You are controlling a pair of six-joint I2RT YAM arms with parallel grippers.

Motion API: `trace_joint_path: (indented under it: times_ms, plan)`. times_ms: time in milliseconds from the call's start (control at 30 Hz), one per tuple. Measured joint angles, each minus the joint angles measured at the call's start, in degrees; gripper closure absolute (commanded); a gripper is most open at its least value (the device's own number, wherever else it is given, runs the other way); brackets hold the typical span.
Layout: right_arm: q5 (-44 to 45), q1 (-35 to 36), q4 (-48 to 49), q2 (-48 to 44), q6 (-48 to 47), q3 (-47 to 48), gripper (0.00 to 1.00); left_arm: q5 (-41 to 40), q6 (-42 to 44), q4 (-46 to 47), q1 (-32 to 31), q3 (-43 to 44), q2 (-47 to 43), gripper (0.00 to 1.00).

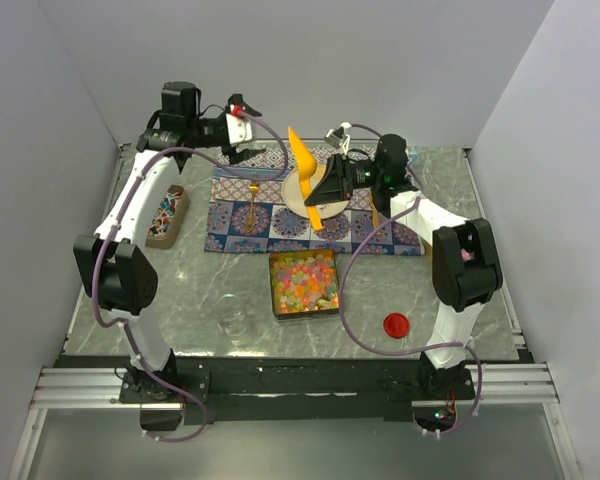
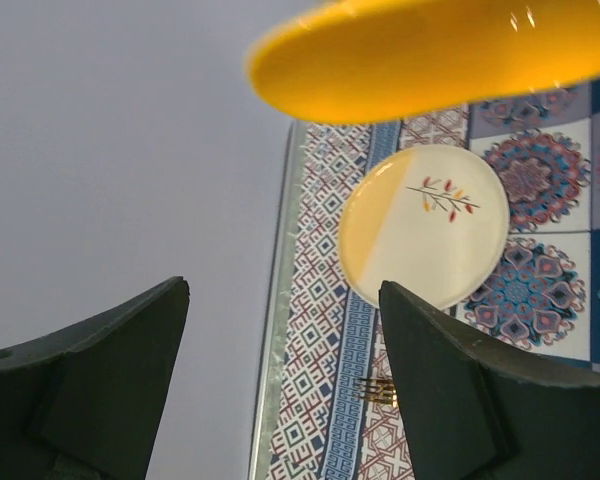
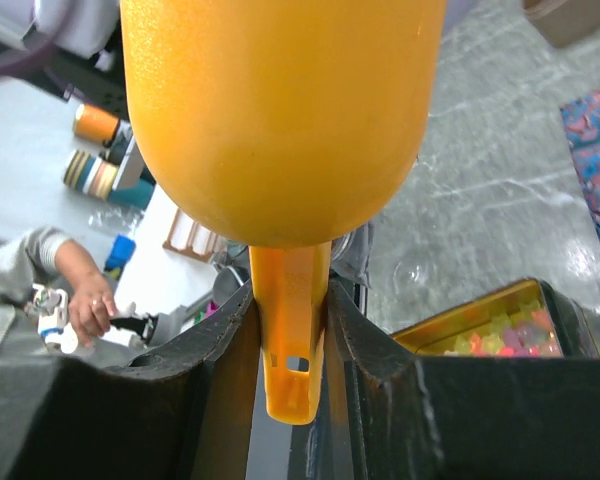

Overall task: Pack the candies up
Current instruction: Pick up the spatula from the center of the board.

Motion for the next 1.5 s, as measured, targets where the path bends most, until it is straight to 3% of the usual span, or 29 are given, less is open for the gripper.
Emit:
trace_joint_path:
  times_ms: [133, 267, 433, 600, 667, 733, 933, 1167, 1500]
  plan:
    - [-0.66, 0.76, 6.16, -0.13, 4.63, 0.0, 1.0, 1.79, 7.65, -5.03, -0.61, 0.26, 1.33, 0.31]
    - [-0.68, 1.11, 7.28, -0.13, 6.67, 0.0, 1.0, 2.05, 10.34, -3.02, -1.86, -1.57, 1.88, 0.28]
    - [-0.72, 1.27, 8.33, -0.13, 8.15, -0.37, 1.0, 2.21, 6.4, 2.03, -2.4, -4.55, 1.4, 0.22]
    - [-0.9, 0.79, 10.49, -0.13, 9.57, -1.09, 1.0, 7.02, -12.22, 1.36, -0.26, 10.8, 6.54, 0.3]
    - [-0.9, 0.55, 11.52, -0.13, 9.57, -1.4, 1.0, 11.1, -27.87, 8.5, 2.01, 12.79, 7.45, 0.31]
    - [-0.94, 0.35, 11.96, -0.13, 9.53, -1.53, 1.0, 14.43, -47.08, 23.56, 4.37, 7.56, 6.91, 0.32]
    - [-1.07, 0.28, 12.63, -0.13, 9.53, -1.42, 1.0, 17.0, -79.14, 45.88, 5.31, -8.52, 7.48, 0.39]
    - [-1.07, 1.01, 11.65, -0.13, 9.29, -0.11, 1.0, 15.69, -98.16, 61.99, 1.29, -12.98, 9.44, 0.4]
    - [-1.07, 2.56, 9.57, 2.75, 8.98, 2.73, 1.0, 14.93, -109.68, 72.04, 2.1, -12.63, 9.44, 0.39]
